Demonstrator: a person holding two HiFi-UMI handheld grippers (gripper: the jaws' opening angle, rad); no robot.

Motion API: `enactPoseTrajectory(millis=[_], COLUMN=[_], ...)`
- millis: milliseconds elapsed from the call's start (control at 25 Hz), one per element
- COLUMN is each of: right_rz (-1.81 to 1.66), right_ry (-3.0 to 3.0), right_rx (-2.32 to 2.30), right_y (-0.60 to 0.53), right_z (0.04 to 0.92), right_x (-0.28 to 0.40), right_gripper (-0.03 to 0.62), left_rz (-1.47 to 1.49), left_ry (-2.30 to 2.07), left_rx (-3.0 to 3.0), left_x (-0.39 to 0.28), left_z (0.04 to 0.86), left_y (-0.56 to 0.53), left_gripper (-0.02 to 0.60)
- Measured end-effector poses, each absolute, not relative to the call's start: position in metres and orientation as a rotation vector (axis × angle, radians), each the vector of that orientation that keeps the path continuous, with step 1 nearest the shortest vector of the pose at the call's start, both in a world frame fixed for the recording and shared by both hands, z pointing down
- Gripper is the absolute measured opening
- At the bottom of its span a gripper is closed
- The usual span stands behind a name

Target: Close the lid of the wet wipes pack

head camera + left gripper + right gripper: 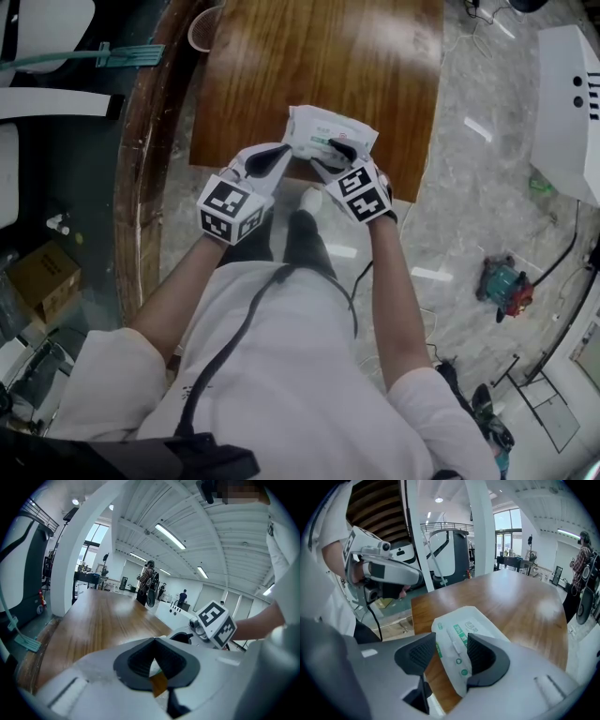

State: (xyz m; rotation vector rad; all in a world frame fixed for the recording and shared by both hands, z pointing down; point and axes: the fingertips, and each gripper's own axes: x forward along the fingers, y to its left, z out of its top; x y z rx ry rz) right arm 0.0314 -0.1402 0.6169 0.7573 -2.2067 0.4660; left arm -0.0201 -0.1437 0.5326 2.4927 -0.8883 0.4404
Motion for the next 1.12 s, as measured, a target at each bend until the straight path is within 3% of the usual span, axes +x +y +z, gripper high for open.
enactPoseTrajectory(millis=[280, 320, 400, 520, 1120], right_rz=[0.482, 0.484, 0.513, 0.614, 0.469], right_ry=[-2.247, -2.268, -2.322, -2.419, -2.573], right_rx=[0.832, 0.888, 1.023, 1.207, 1.569], right_y=[-0.142, -0.144, -0.148, -0.151, -0.115], right_z=[0.607, 0.6, 0.581, 0.549, 0.432], right_x=[0.033, 0.037, 0.046, 0.061, 0.079], right_gripper=[0.228, 0.196, 0.071, 0.015, 0.008], left_rz=[0.422, 0.419, 0.411, 0.403, 0.28], left_ry=[-0.87, -0.865, -0.86, -0.849, -0.835], left_rx=[2.534, 2.543, 2.558, 2.584, 2.706], left_x=[-0.017, -0.017, -0.019, -0.018, -0.015], left_z=[0.516, 0.512, 0.504, 0.489, 0.413], left_y=[-0.145, -0.145, -0.144, -0.144, -0.149], left_gripper=[0.003, 0.002, 0.002, 0.002, 0.002])
